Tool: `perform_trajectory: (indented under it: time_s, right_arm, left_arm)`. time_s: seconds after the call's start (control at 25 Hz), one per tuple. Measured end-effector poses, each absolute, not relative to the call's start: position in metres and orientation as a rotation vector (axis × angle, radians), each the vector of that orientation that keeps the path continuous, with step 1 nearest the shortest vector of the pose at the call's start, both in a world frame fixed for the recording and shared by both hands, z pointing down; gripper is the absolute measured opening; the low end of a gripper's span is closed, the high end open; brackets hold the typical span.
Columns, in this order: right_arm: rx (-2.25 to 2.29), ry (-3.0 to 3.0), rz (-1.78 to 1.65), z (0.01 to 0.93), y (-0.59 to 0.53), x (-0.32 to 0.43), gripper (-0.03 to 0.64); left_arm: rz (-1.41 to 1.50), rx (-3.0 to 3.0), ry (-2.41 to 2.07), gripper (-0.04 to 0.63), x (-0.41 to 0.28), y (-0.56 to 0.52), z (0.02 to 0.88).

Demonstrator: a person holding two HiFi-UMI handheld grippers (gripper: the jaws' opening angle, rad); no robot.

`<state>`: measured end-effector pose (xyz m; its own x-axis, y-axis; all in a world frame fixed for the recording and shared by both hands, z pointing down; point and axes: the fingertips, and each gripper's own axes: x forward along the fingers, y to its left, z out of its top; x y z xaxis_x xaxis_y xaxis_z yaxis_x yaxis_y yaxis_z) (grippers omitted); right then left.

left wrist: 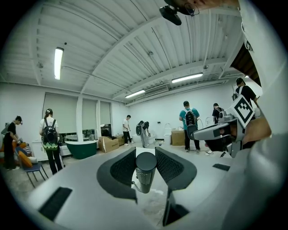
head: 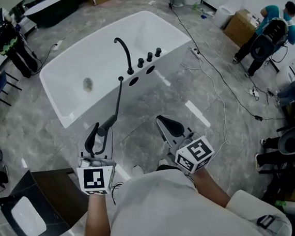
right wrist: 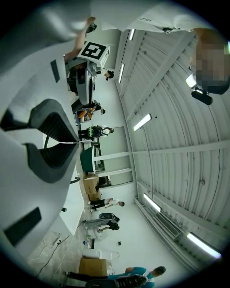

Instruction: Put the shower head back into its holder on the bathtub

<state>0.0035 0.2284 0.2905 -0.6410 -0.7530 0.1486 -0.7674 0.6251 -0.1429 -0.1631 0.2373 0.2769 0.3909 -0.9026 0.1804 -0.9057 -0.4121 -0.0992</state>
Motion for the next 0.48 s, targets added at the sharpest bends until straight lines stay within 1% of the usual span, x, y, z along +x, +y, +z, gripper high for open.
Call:
perform_trajectory:
  time_s: [0.48]
  right_arm:
    - [1.331, -2.722, 0.288, 0.2969, 0.2345, -0.0079, 0.018]
  left_arm:
    - [0.286, 2.665, -1.647, 0.141, -0.1663, 0.2301, 0.2688]
